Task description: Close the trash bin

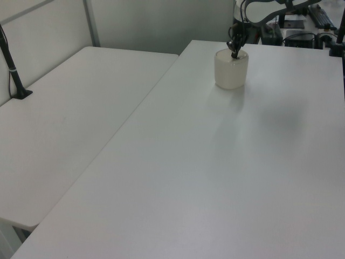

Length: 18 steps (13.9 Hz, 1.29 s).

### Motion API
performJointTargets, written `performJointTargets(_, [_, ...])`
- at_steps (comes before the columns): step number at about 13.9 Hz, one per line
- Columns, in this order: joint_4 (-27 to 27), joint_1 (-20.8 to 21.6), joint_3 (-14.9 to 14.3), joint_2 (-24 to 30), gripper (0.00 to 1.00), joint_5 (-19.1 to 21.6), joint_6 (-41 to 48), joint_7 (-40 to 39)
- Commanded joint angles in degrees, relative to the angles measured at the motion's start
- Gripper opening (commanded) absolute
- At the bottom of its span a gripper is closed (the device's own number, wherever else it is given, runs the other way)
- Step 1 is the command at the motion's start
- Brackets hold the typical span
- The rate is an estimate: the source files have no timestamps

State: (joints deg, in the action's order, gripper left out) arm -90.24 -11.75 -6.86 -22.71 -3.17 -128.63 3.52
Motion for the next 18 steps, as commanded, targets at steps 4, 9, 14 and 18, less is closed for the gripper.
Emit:
performJointTargets(4, [0.7, 1.6, -0.2, 2.7, 0.02, -0.3, 3.3, -0.2])
performJointTargets(9, [3.0, 9.5, -0.2, 7.4, 0.02, -0.3, 15.3, -0.4])
performJointTargets(14, [2.8, 17.5, -0.2, 14.2, 0.04, -0.5, 27.9, -0.8])
performJointTargets(18, [2.4, 20.1, -0.2, 18.4, 0.13, -0.5, 35.1, -2.7])
